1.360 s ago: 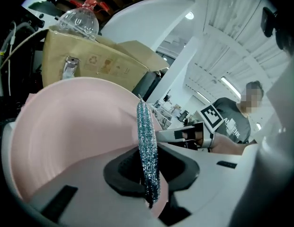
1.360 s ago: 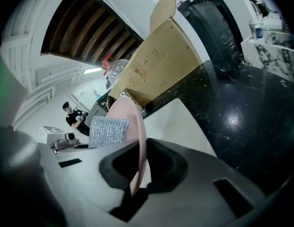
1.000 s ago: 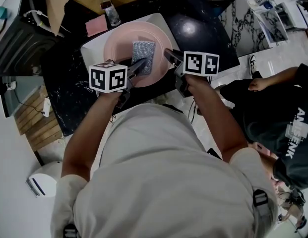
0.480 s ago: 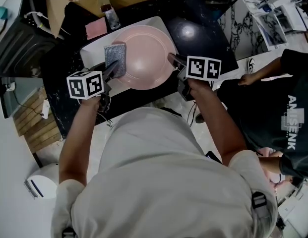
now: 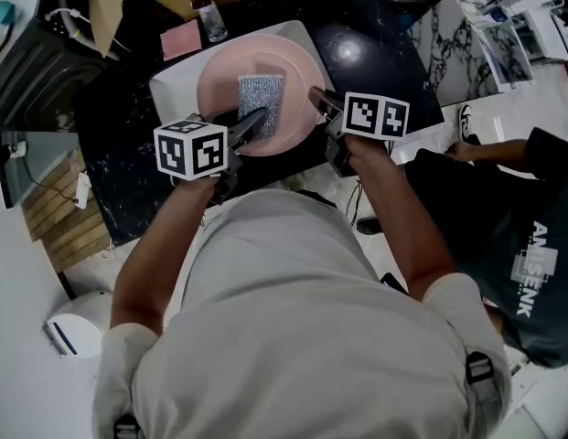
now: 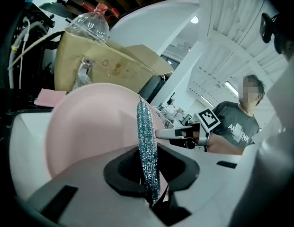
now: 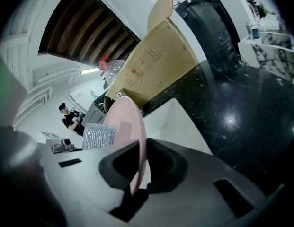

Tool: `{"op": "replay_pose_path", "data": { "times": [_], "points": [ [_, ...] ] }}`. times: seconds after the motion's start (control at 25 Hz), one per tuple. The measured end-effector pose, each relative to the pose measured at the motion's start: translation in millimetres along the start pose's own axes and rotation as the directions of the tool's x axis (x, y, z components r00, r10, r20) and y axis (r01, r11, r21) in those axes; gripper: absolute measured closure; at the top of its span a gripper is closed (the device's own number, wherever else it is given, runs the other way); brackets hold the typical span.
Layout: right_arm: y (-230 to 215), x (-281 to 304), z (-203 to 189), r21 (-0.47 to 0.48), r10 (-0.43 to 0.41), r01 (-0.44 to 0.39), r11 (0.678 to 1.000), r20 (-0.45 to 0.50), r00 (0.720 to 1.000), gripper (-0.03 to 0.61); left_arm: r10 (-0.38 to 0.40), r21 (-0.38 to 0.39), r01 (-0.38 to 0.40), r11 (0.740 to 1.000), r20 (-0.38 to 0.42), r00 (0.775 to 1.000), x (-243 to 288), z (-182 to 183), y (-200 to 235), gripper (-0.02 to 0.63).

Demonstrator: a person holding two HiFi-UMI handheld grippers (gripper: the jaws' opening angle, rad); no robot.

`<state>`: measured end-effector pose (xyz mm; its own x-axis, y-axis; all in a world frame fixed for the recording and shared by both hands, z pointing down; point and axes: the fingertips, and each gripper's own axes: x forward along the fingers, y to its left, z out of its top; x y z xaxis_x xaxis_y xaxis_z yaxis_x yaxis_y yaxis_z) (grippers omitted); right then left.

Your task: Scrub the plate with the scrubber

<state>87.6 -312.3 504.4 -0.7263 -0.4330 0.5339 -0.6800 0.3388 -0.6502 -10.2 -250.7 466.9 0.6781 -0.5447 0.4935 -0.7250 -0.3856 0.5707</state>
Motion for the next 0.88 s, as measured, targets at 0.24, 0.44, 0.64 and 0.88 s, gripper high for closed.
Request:
{"op": "replay_pose_path", "data": {
  "times": [0.24,0.44,0.64,0.88],
  "points": [
    [6,5,1,-0.005,0.0,0.0,1.0,0.015,1.0,0.556,-0.055,0.002,0.055,0.998,-0.039,0.998,29,-14,-20,0.545],
    [3,2,0,-0.002,-0.001,0.001,1.0,0.018,1.0,0.555,-0.018,0.008,0.019,1.0,-0.06,0.998,22,-20,-4,0.545],
    [1,0,4,0.0,-0.003,0.003,1.0,0.025,1.0,0.555,0.034,0.024,-0.032,0.999,-0.069,0.997,6,-22,19,0.545],
    [-3,-4,4,0.0,-0.009,0.009,1.0,0.027,1.0,0.554,0.105,0.012,-0.105,0.994,-0.041,0.994,-22,-19,51,0.545]
  ]
}}
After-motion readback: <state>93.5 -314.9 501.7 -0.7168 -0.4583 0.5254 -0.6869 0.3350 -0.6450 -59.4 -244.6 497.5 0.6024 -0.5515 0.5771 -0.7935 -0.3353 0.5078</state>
